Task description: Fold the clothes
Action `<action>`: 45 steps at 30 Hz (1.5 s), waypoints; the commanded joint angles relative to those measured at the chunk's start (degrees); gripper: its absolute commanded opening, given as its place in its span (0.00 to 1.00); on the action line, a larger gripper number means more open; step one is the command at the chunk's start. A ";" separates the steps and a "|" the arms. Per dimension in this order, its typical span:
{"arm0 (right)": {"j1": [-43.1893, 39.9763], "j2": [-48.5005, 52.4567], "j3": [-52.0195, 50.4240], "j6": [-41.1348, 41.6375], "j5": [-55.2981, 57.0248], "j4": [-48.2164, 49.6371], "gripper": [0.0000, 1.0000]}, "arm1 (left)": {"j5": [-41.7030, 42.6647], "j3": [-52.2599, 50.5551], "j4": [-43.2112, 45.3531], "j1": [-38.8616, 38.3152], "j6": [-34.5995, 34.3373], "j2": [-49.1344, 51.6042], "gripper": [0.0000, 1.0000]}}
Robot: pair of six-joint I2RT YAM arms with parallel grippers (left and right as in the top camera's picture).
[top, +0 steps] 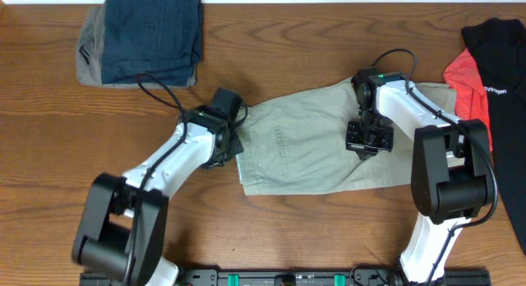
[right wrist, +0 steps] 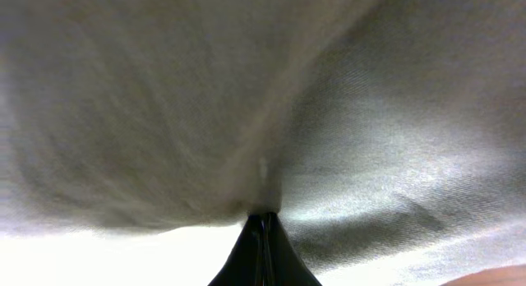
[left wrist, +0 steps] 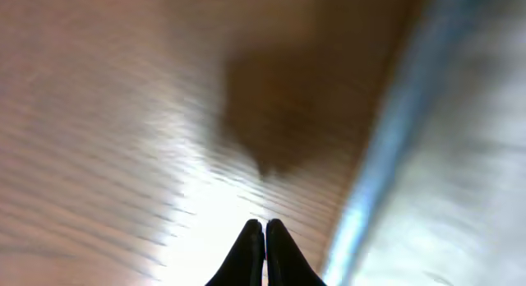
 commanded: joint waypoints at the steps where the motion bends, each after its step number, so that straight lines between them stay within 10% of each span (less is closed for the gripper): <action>1: 1.33 1.36 -0.92 -0.79 -2.99 4.13 0.01 | 6.71 1.16 1.92 -1.88 6.43 -4.33 0.06; 10: 2.10 1.36 -0.92 -0.79 -9.55 6.51 0.01 | 17.97 0.92 7.63 -5.44 6.58 1.31 0.06; 45: -5.66 1.33 -0.94 -0.35 5.79 -3.50 0.01 | 8.76 0.92 2.54 4.46 4.48 10.16 0.06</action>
